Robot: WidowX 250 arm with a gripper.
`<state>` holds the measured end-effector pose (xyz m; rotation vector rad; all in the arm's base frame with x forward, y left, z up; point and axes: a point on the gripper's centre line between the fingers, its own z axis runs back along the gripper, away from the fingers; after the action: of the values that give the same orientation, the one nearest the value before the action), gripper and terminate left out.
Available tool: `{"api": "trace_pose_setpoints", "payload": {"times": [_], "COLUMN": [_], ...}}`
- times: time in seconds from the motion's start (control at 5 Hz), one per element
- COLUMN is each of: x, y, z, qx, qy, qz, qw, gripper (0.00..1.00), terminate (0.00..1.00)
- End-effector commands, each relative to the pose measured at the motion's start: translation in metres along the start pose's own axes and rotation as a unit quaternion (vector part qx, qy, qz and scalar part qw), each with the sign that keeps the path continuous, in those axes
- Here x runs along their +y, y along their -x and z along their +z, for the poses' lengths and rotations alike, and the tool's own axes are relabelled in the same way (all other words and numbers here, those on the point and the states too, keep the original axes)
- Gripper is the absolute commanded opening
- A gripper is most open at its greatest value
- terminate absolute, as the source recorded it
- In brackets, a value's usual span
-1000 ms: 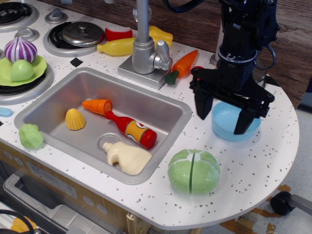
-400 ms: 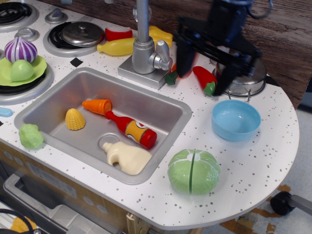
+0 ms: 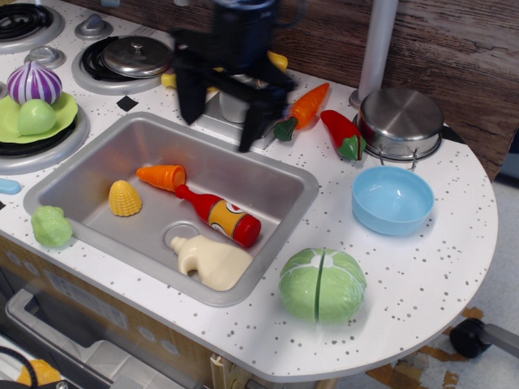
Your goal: Put broccoli in bowl
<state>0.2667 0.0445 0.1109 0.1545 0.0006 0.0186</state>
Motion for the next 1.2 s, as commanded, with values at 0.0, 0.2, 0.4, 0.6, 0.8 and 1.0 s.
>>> {"api": "trace_pose_setpoints", "payload": {"times": [0.0, 0.2, 0.4, 0.6, 0.8, 1.0], "x": [0.047, 0.073, 0.098, 0.104, 0.106, 0.109], "y": [0.008, 0.024, 0.042, 0.057, 0.068, 0.073], "z": [0.001, -0.012, -0.034, -0.063, -0.074, -0.083], "qx": [-0.031, -0.042, -0.062, -0.077, -0.091, -0.097], "qy": [-0.003, -0.002, -0.007, 0.014, 0.0, 0.0], "qz": [0.011, 0.015, 0.012, 0.015, 0.03, 0.034], "qw": [0.9995, 0.999, 0.998, 0.9968, 0.9954, 0.9947], "gripper": [1.0, 1.0, 1.0, 1.0, 1.0, 1.0], "terminate": [0.0, 0.0, 0.0, 0.0, 0.0, 0.0]}}
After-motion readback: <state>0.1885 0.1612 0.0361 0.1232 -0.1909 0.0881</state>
